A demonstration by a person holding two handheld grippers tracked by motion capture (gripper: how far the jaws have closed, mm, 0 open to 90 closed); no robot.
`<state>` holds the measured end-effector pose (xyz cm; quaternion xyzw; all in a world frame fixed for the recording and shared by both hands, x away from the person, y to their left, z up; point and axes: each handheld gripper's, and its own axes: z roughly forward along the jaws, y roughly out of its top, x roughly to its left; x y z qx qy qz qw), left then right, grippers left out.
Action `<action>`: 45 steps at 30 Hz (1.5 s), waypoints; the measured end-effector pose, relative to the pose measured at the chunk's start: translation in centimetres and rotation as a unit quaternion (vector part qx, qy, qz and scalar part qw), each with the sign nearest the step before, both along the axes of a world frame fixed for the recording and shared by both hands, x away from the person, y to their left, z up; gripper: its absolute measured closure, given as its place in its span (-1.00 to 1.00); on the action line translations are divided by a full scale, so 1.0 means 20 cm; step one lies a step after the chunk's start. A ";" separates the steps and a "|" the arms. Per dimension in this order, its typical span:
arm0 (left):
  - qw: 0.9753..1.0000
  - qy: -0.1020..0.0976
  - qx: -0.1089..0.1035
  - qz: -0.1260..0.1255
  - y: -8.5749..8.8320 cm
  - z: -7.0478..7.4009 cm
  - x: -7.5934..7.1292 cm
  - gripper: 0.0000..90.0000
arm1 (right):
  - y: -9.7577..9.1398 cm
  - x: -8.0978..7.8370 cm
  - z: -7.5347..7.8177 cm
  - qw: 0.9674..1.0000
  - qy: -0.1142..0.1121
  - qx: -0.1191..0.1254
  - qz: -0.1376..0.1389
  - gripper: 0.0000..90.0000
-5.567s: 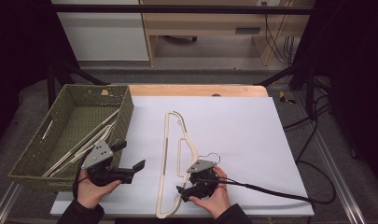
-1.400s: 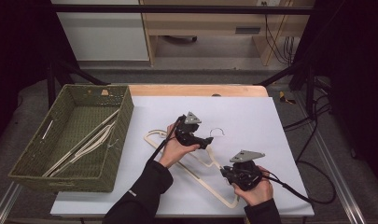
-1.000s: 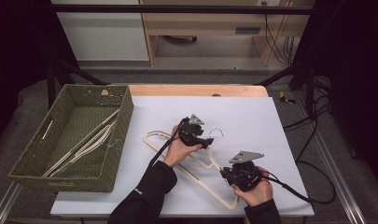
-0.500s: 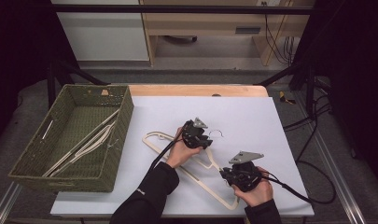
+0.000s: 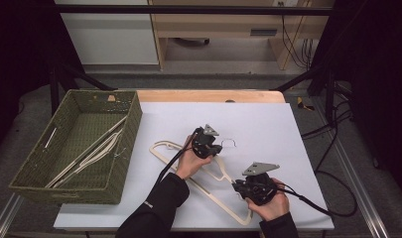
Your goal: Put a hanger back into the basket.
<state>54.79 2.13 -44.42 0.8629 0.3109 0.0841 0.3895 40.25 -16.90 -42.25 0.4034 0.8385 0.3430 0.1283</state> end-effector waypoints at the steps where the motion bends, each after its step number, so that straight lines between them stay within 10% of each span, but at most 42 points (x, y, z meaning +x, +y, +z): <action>1: 1.000 0.001 -0.004 0.004 0.00 0.00 -0.01 0.96 | 0.00 0.00 0.00 1.000 0.004 0.001 0.001 0.77; 13: 0.999 -0.040 -0.031 0.010 0.07 0.10 -0.11 0.97 | 0.03 0.00 -0.05 1.000 0.019 -0.007 0.015 0.81; 20: 0.997 -0.061 -0.037 0.012 0.10 0.14 -0.16 0.97 | 0.04 0.06 -0.02 0.996 -0.008 0.085 0.006 0.09; 25: 0.997 -0.068 -0.039 0.010 0.11 0.16 -0.18 0.97 | 0.09 0.18 -0.04 0.992 -0.034 0.123 0.000 -0.07; 31: 0.996 -0.069 -0.049 0.001 0.14 0.17 -0.20 0.97 | 0.20 0.29 -0.11 0.995 -0.009 0.100 0.004 0.44; 36: 0.994 -0.081 -0.068 -0.009 0.18 0.19 -0.22 0.94 | 0.22 0.31 -0.11 0.990 0.037 0.134 -0.005 0.75; 45: 0.987 -0.113 -0.113 -0.023 0.44 0.36 -0.32 -0.06 | 0.20 0.28 -0.04 0.980 0.039 0.196 0.024 0.93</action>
